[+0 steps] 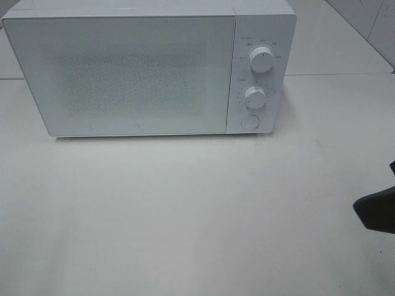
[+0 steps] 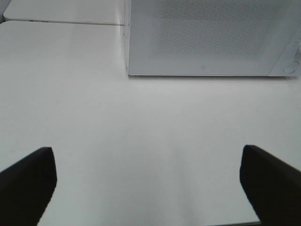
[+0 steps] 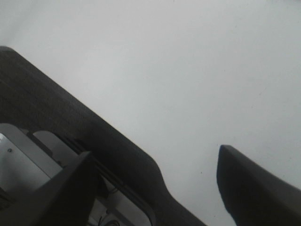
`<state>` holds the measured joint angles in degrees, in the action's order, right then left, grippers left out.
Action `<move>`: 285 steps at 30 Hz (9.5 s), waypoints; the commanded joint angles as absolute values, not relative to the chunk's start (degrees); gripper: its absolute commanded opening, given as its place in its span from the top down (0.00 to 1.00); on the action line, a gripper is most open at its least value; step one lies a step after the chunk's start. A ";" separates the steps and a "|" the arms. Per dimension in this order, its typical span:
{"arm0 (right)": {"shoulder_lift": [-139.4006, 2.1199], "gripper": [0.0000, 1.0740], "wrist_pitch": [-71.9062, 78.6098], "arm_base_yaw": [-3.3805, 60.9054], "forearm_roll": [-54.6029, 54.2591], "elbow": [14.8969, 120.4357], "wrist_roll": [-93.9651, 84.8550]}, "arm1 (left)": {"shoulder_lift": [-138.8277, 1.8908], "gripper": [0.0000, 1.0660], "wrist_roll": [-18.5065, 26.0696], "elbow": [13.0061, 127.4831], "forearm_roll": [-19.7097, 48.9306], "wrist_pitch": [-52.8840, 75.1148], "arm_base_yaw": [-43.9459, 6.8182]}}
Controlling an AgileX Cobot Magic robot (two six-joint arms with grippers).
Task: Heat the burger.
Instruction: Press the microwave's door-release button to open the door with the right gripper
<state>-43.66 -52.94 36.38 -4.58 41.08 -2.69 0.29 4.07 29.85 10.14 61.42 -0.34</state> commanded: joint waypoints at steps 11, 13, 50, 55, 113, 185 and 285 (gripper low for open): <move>-26.47 0.37 -52.60 18.74 -4.41 34.15 -3.09 | 1.38 0.08 4.24 29.79 10.37 61.25 -0.40; -21.83 0.38 -51.34 15.36 -4.41 32.37 -3.09 | 1.38 0.08 4.24 29.79 10.37 61.25 -0.40; 1.66 0.40 -55.06 5.50 -2.58 28.30 -2.64 | 1.09 0.08 4.24 29.79 10.31 61.31 -0.40; 1.66 0.40 -55.00 5.50 -2.64 28.30 -2.64 | 0.63 0.08 4.24 29.79 10.31 61.31 -0.40; -46.64 0.40 15.01 5.61 -1.15 20.68 -3.04 | 0.63 0.08 4.24 29.79 10.31 61.31 -0.40; -103.65 0.40 64.17 45.66 -42.63 29.45 -18.16 | 0.63 0.08 4.24 29.79 10.31 61.31 -0.40; -122.90 1.00 52.71 33.58 -36.55 50.31 73.97 | 0.63 0.08 4.24 29.79 10.31 61.31 -0.40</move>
<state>-122.78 50.71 33.80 -36.78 49.62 73.85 0.34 4.07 29.85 10.08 61.42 -0.34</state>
